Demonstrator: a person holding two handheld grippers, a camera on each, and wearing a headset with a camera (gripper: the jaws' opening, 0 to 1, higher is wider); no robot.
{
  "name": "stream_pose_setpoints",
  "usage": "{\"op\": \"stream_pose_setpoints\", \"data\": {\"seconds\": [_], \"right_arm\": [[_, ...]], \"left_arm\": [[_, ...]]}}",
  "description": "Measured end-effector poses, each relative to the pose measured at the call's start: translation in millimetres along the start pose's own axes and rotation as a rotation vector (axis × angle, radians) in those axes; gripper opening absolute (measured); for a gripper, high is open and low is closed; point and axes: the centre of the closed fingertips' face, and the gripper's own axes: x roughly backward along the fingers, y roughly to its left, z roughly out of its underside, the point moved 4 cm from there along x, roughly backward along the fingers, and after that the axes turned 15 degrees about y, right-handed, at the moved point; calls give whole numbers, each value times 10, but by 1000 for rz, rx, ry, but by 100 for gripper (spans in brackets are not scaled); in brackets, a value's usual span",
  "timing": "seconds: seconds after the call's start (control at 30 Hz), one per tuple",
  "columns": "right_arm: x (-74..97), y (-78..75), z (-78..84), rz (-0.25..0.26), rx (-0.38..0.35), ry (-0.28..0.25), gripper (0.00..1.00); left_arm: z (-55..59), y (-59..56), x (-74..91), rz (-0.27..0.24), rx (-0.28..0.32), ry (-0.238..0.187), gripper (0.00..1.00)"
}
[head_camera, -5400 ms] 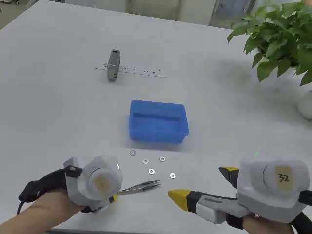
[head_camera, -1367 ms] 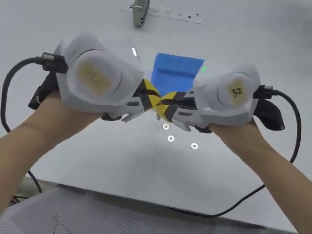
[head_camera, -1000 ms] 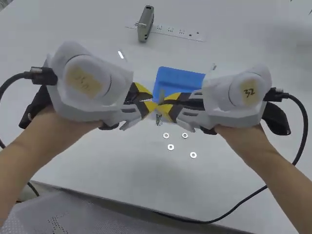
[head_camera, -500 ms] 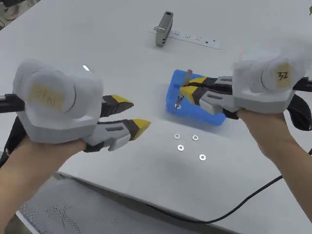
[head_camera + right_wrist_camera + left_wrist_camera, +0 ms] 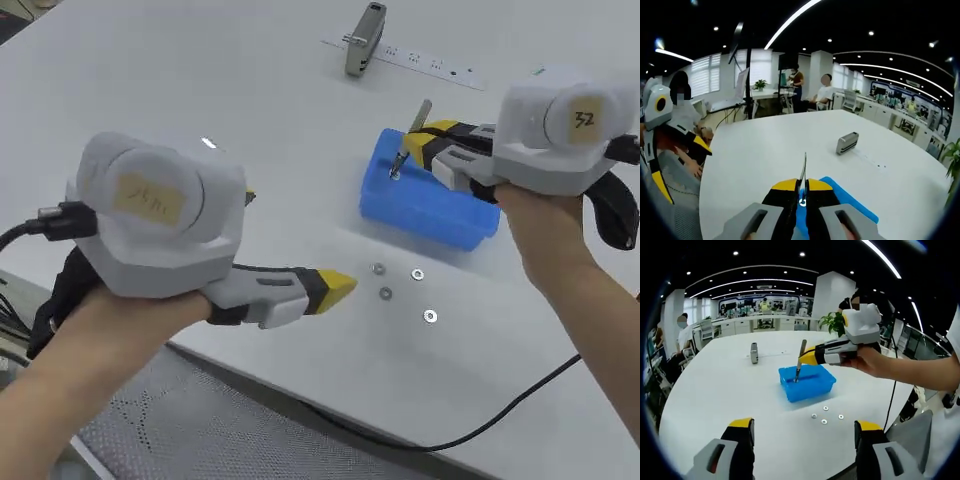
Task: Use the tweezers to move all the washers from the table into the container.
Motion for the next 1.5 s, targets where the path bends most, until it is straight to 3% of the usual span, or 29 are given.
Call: {"op": "stream_pose_setpoints", "data": {"seconds": [0.1, 0.33, 0.47, 0.67, 0.87, 1.07, 1.23, 1.5], "right_arm": [[-125, 10, 99, -26, -69, 11, 1], [-282, 4, 272, -21, -121, 42, 1], [-321, 22, 328, -18, -133, 56, 1], [-317, 17, 365, -13, -151, 65, 2], [-187, -10, 296, 6, -155, 35, 1], [76, 13, 135, 17, -153, -40, 1], [233, 98, 85, 14, -131, -65, 1], [440, 317, 147, -19, -102, -80, 1]], "left_arm": [[14, 16, -19, 6, 30, -14, 98], [83, 62, -20, -14, 20, -10, 98], [159, 105, -50, 5, 110, 39, 99], [181, 140, -50, -11, 112, 35, 99], [189, 136, -53, -18, 96, 37, 95], [186, 115, -56, -22, 81, 40, 94], [209, 80, -51, -22, 69, 52, 93], [221, 42, -53, -18, 67, 56, 92]]}}
